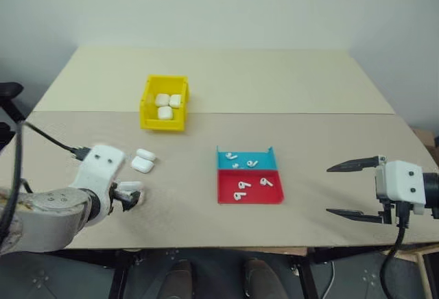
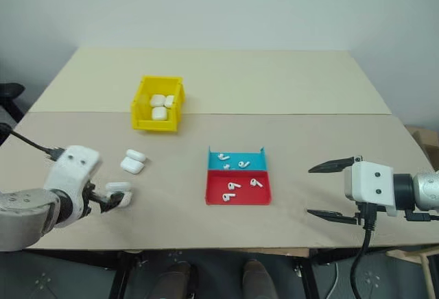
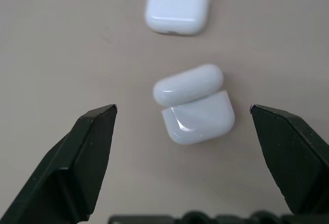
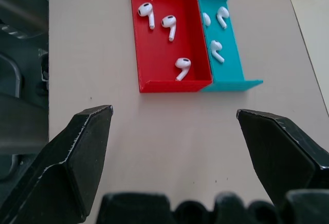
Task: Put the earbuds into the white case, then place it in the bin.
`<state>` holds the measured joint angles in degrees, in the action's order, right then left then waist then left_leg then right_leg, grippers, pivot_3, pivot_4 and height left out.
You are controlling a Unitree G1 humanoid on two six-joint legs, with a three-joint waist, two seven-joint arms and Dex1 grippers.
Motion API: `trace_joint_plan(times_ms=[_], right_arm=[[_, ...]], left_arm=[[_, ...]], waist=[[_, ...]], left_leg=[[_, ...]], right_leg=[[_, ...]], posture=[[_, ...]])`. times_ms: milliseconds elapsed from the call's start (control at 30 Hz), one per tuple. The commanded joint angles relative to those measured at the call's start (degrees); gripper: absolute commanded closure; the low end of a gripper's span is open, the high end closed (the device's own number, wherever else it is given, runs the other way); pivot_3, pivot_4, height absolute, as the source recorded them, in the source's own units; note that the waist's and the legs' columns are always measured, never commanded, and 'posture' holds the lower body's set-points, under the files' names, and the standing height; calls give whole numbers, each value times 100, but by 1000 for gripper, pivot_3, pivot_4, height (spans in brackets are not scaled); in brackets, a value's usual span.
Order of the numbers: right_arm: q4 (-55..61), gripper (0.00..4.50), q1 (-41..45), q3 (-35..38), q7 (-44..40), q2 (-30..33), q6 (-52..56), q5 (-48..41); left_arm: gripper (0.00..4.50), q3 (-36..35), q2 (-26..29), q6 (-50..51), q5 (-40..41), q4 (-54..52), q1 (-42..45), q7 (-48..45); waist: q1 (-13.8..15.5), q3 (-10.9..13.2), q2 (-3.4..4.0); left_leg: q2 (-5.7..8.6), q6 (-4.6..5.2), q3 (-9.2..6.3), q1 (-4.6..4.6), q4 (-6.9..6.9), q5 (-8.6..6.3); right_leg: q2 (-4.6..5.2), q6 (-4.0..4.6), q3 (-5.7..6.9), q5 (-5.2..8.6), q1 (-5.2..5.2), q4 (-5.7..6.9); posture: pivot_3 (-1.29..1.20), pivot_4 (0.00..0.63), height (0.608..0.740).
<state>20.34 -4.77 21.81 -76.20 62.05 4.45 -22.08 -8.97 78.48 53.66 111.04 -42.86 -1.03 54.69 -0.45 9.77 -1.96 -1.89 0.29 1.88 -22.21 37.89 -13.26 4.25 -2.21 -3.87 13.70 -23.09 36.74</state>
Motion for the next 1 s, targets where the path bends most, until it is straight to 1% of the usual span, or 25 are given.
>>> trace_joint_plan(times_ms=[33, 100, 167, 200, 233, 300, 333, 433, 533, 633, 833, 867, 933, 1000], right_arm=[[-25, 22, 77, -50, 37, 75, -8, 51], [-40, 22, 101, -97, 48, 83, -5, 72], [-36, 22, 100, -115, 73, 92, -4, 111], [-37, 22, 97, -121, 82, 106, 8, 132], [-30, 22, 83, -110, 80, 110, 12, 134], [-17, 22, 58, -84, 83, 122, 32, 134], [-6, 22, 45, -71, 92, 125, 37, 137], [42, 22, -10, -16, 115, 127, 59, 134], [83, 22, -110, 61, 139, 130, 69, 150], [131, 22, -213, 133, 199, 123, 112, 194], [282, 22, -310, 160, 315, 96, 197, 243], [302, 22, -318, 165, 329, 95, 217, 247], [358, 22, -369, 196, 348, 84, 237, 257], [402, 22, -440, 236, 379, 74, 267, 285]], left_arm=[[0, 496, 297, -1354, 196, -511, -288, 687], [0, 735, 177, -1874, 196, -512, -247, 1099], [0, 926, 148, -2196, 196, -508, -192, 1400], [0, 1001, 219, -2242, 196, -520, -164, 1425], [0, 1093, 151, -2326, 196, -525, -128, 1400], [0, 1327, -107, -2384, 196, -372, 183, 1632], [0, 1398, -194, -2389, 196, -326, 259, 1602], [0, 1587, -254, -2242, 196, -227, 468, 1581], [0, 1680, -585, -2222, 196, -9, 603, 1789], [0, 1760, -772, -2004, 196, 184, 803, 1890], [0, 1849, -1323, -1545, 196, 591, 1052, 1835], [0, 1833, -1401, -1478, 196, 662, 1079, 1855], [0, 1691, -1734, -1414, 196, 832, 1069, 1811], [0, 1713, -1790, -1225, 196, 953, 1116, 1867]], waist=[[14, 0, 1], [31, 0, 1], [59, 0, 1], [67, 0, 1], [73, 0, 1], [85, 0, 1], [93, 0, 1], [100, 0, 1], [110, -1, 2], [116, 0, 0], [116, -1, 0], [115, -1, 0], [118, -2, 2], [118, 0, -4]], left_leg=[[7, 4, 9, -1, -1, 3], [10, 4, 25, -5, -1, 6], [12, 4, 51, -4, 0, 6], [12, 3, 59, -4, 0, 7], [14, 3, 63, -4, 0, 7], [9, 2, 71, -3, 0, 8], [7, 1, 72, -1, 0, 8], [-4, -2, 72, -1, 0, 10], [-4, -2, 72, -2, 0, 11], [-4, -2, 72, -6, 0, 11], [-3, -2, 71, -7, 0, 11], [-3, -2, 71, -7, 0, 11], [-3, -2, 69, -6, 0, 11], [-2, -2, 69, -7, 0, 11]], right_leg=[[-5, 4, 0, 6, -1, -1], [-18, 32, -1, 22, -1, -10], [-25, 32, 0, 22, 0, -14], [-33, 32, -1, 22, 0, -17], [-39, 32, -1, 22, 0, -19], [-53, 30, -5, 21, 2, -26], [-57, 25, -6, 18, 3, -27], [-78, 24, -11, 10, 6, -42], [-79, 7, -12, -2, 8, -50], [-80, 3, -13, -3, 8, -55], [-81, -1, -13, -6, 9, -58], [-81, -1, -13, -6, 9, -57], [-82, -1, -13, -6, 9, -58], [-81, -2, -13, -6, 10, -58]], posture=[[0, 150, 740], [0, 150, 740], [0, 150, 740], [0, 150, 740], [0, 150, 740], [0, 150, 740], [0, 150, 740], [0, 150, 740], [0, 150, 740], [0, 150, 740], [0, 150, 740], [0, 150, 740], [0, 150, 740], [0, 150, 740]])
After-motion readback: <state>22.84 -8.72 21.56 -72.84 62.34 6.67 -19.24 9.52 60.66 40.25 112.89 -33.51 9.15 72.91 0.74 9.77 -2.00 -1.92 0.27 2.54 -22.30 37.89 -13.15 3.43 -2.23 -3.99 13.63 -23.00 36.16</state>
